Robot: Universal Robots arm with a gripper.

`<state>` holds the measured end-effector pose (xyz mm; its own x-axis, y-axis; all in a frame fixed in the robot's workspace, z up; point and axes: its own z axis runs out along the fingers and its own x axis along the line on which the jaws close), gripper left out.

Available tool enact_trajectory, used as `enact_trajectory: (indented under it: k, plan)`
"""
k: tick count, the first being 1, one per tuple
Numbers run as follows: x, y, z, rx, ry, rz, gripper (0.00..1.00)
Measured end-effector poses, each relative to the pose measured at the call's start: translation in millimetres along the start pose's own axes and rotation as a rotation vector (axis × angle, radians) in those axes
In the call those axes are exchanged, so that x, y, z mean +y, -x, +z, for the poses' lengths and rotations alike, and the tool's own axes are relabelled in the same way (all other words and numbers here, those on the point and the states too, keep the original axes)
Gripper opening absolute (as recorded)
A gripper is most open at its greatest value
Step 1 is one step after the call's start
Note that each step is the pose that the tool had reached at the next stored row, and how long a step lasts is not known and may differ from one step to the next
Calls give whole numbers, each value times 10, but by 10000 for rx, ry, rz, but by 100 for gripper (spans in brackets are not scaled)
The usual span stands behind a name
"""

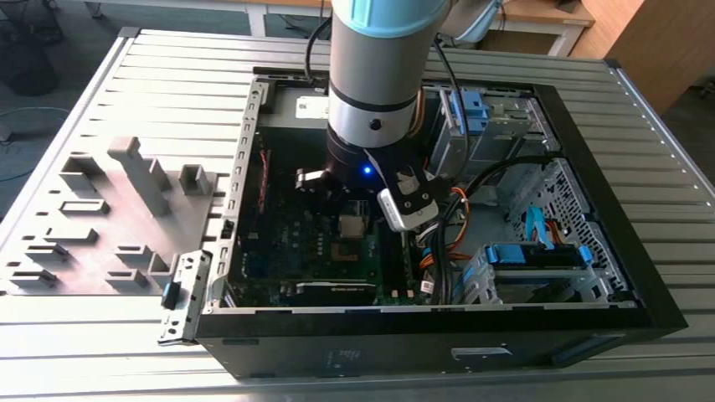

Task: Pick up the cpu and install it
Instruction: 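Place the cpu into insertion slot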

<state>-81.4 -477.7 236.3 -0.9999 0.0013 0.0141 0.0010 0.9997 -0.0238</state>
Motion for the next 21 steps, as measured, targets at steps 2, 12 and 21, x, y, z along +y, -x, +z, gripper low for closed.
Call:
enact_trajectory:
  k: [2,12,21]
  plan:
    - [0,-2,12,0,-1,0,47]
    - [3,-59,163,1,-52,1,47]
    - [5,-58,317,1,-68,1,47]
